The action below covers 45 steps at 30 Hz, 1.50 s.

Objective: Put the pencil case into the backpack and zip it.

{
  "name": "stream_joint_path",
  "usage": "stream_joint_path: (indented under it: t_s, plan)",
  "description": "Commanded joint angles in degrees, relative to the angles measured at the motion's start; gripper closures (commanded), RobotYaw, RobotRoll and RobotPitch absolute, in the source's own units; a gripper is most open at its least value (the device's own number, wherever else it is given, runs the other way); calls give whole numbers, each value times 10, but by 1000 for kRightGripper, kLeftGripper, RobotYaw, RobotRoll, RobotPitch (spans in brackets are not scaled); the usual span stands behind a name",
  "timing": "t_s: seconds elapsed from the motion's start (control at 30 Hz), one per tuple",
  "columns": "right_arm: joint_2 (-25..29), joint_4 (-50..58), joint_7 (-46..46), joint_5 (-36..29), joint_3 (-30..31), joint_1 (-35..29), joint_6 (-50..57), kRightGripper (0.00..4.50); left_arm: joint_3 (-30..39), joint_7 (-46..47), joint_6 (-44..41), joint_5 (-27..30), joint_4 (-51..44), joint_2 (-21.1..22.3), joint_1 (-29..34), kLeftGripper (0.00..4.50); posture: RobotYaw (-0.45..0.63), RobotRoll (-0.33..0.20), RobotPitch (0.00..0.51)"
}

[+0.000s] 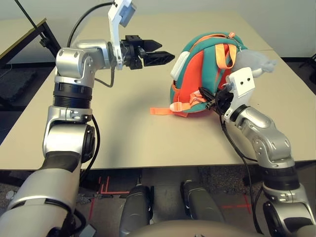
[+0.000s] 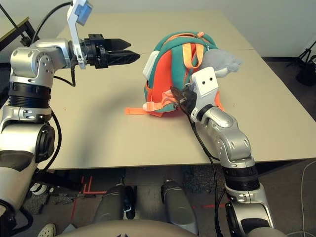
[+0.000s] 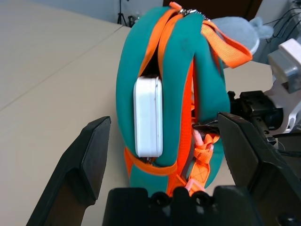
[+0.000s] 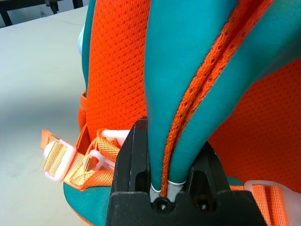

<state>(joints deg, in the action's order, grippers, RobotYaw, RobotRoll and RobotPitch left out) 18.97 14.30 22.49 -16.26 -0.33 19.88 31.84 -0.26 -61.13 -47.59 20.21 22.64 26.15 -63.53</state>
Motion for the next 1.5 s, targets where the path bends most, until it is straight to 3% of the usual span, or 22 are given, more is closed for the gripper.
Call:
stream_joint_path:
  t_s: [0.03, 0.23, 0.27, 0.47, 0.87, 1.1, 1.5]
  plan:
    - [-3, 2, 9, 0, 12, 2, -3, 3866, -10, 8, -2, 4, -11, -3, 7, 0, -212, 0, 53]
    - [-4, 7, 7, 1, 14, -1, -1, 3866, -7, 26, -1, 2, 14, -13, -7, 182, -217, 0, 58]
    - [-4, 8, 7, 2, 14, -2, 0, 3866, -6, 30, 3, 1, 21, -14, -10, 0, -218, 0, 58]
    - [-6, 9, 7, 4, 16, -2, 1, 3866, -8, 27, 7, 4, 24, -13, -9, 0, -219, 0, 62]
    - [-9, 8, 10, 9, 19, 0, 1, 3866, -28, 21, 13, -2, 34, -27, -3, 4500, -217, 0, 70]
    - [-10, 9, 9, 12, 21, 2, 1, 3866, -58, 17, 73, -32, 103, -56, -12, 4500, -235, 0, 70]
    - [-16, 12, 6, 16, 25, 1, 2, 3866, -64, 71, 243, -108, 357, -169, -92, 4500, -255, 0, 74]
